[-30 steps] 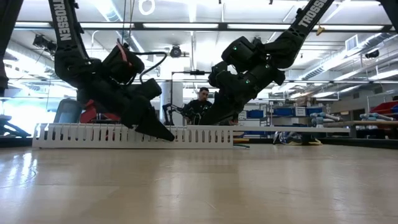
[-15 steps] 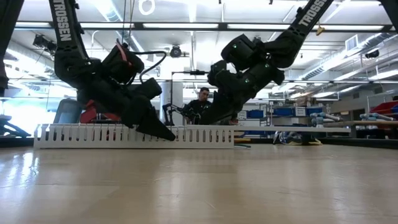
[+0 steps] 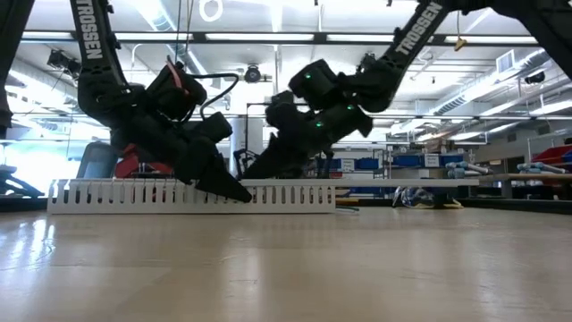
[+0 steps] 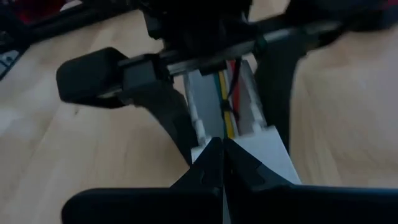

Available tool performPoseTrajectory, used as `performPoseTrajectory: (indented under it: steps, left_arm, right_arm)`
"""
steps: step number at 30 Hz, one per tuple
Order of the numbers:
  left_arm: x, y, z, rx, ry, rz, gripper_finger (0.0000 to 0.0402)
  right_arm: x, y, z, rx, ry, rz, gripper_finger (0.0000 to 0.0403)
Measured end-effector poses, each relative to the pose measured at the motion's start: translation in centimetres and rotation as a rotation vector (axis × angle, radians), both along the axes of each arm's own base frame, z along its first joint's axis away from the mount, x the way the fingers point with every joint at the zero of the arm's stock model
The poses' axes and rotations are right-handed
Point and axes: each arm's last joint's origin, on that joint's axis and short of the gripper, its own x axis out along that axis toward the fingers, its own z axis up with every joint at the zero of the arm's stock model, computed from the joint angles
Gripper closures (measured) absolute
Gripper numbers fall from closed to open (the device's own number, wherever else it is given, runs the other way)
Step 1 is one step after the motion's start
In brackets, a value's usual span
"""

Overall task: Ziptie cables
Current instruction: Close the white cable duct

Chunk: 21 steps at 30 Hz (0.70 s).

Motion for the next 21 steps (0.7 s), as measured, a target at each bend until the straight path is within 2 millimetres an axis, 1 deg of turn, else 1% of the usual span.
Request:
performPoseTrajectory:
  steps: [3,7,10,15,18,21]
  left_arm:
    - [0.0,0.0,0.0,0.0,-0.001,0.001,0.0172]
    - [0.0,0.0,0.0,0.001,-0.001,0.001,0.0171]
    - [0.0,0.0,0.0,0.004,0.0,0.0,0.0166]
    - [0.0,0.0,0.0,0.006,-0.002,-0.003,0.0129]
    - [0.2,0.1,0.4,0.01,-0.036,-0.002,0.0104]
    - [0.4,0.1,0.9,0.021,-0.087,0.0,0.0091]
  right_arm:
    - [0.8,-0.1,0.9,-0.011,-0.02,0.016,0.0403]
    - [0.9,-0.2,1.4,-0.023,-0.028,0.022,0.0403]
    - [0.9,-0.1,1.4,-0.025,-0.023,0.025,0.0403]
    - [0.8,-0.1,1.3,-0.02,-0.003,0.027,0.0403]
    - [0.8,-0.1,1.3,-0.02,-0.003,0.027,0.0403]
    - [0.8,-0.1,1.3,-0.02,-0.001,0.027,0.0403]
